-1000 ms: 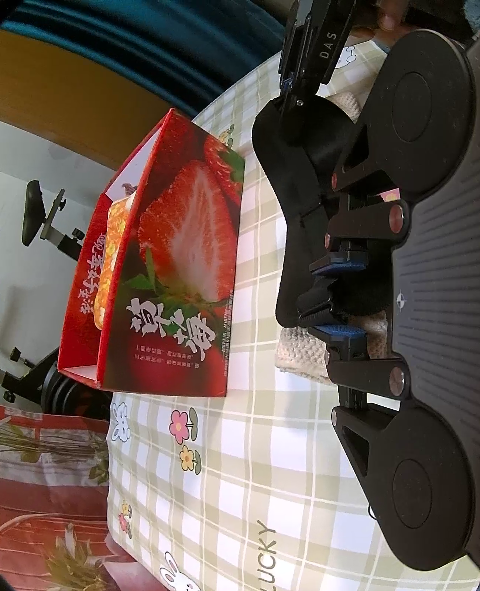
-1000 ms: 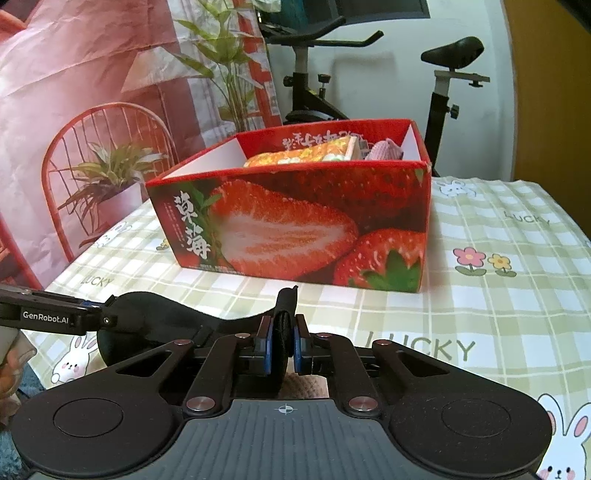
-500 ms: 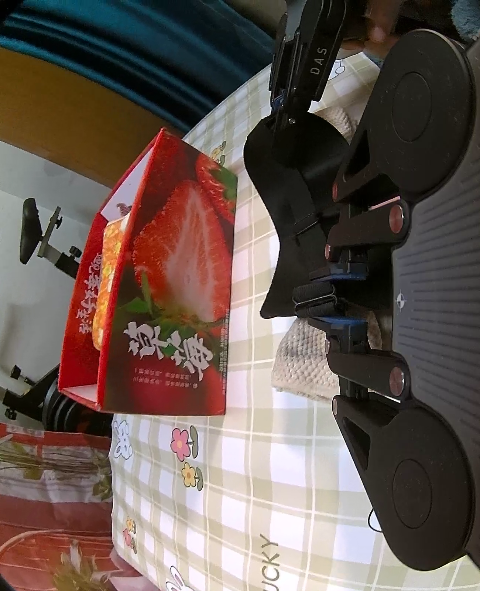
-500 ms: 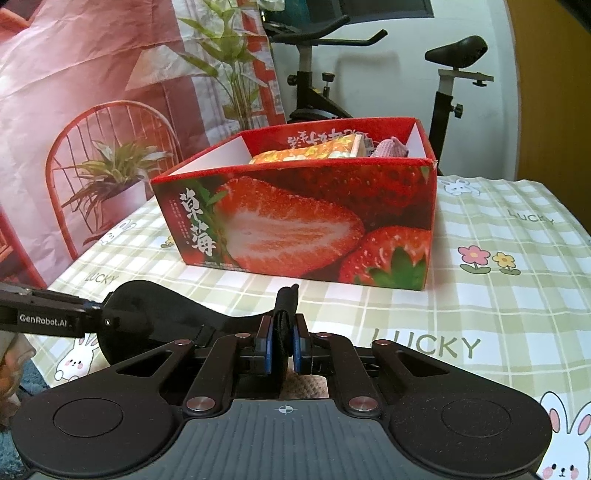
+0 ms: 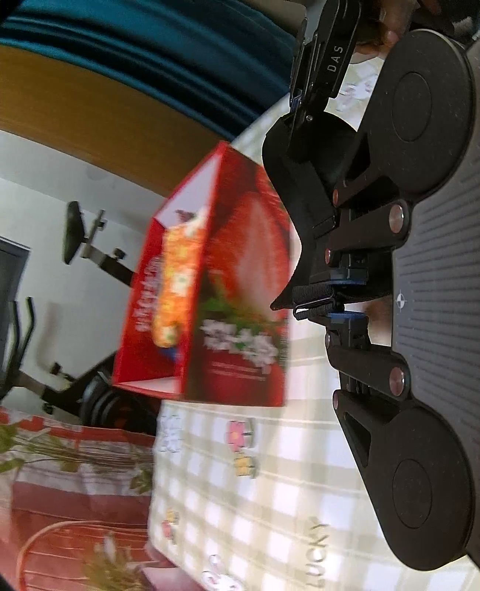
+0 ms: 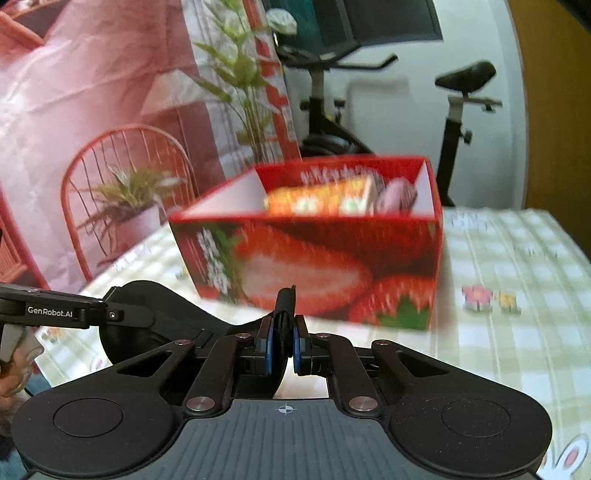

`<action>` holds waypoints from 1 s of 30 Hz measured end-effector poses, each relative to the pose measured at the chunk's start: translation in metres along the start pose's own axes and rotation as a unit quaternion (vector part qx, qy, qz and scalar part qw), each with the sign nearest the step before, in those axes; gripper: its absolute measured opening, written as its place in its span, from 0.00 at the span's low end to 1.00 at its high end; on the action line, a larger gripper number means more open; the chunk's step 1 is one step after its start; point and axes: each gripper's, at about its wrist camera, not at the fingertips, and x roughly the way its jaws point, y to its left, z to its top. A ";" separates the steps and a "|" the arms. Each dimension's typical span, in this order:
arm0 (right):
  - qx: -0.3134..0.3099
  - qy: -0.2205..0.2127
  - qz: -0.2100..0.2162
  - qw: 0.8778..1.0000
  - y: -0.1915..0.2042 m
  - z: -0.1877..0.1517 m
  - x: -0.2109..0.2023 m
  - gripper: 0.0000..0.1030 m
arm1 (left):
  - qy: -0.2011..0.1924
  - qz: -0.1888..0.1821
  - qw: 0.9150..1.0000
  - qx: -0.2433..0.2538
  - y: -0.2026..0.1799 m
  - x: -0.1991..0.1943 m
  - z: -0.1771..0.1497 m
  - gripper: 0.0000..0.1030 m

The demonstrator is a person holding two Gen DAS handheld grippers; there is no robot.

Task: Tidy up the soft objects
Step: 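Carry the black eye mask into the red box and open both tools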

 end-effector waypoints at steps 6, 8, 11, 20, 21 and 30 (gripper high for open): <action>-0.007 -0.042 0.013 0.999 0.000 0.049 -0.003 0.09 | -0.046 0.000 0.999 0.011 -0.006 -0.010 0.048 0.13; -0.011 -0.054 0.014 0.998 -0.001 0.068 0.001 0.09 | -0.060 0.003 0.998 0.015 -0.009 -0.009 0.065 0.13; -0.026 -0.067 0.010 0.997 -0.004 0.095 0.011 0.09 | -0.080 0.009 0.996 0.027 -0.014 -0.002 0.091 0.13; -0.034 -0.062 -0.026 0.997 -0.031 0.149 0.068 0.09 | -0.067 0.035 0.997 0.030 -0.012 0.052 0.143 0.13; -0.033 -0.055 -0.029 0.998 -0.033 0.151 0.076 0.09 | -0.060 0.038 0.997 0.029 -0.011 0.059 0.145 0.13; 0.017 0.066 -0.049 0.996 -0.060 0.124 0.146 0.09 | 0.045 0.051 0.997 0.047 -0.001 0.121 0.141 0.13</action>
